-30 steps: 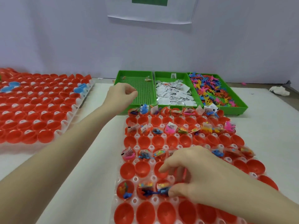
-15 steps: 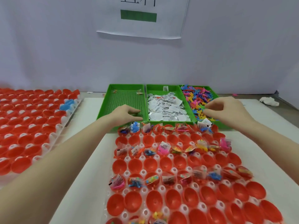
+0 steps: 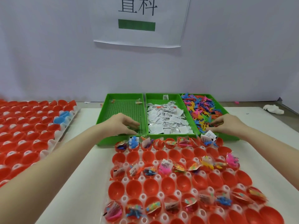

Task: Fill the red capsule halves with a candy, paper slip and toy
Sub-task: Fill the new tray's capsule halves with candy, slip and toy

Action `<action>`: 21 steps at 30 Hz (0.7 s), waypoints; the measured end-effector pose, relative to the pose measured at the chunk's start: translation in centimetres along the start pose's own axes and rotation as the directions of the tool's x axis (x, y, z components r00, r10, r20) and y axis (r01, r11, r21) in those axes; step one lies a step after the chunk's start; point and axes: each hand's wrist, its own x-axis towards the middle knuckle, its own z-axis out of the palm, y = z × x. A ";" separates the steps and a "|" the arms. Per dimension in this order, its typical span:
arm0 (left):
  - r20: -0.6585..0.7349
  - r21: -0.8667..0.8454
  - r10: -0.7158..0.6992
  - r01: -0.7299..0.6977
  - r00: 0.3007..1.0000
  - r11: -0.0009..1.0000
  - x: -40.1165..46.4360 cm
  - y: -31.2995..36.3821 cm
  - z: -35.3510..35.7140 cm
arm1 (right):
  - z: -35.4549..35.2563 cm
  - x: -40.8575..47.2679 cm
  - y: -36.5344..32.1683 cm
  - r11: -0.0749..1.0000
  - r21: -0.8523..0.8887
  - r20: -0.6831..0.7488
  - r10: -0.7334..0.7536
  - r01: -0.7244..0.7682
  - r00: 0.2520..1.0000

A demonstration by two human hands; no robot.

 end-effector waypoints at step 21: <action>-0.017 0.100 -0.126 0.128 0.992 0.987 0.4 1.0 0.6 | 0.2 0.6 -0.1 0.997 0.024 -0.249 -0.065 0.073 0.966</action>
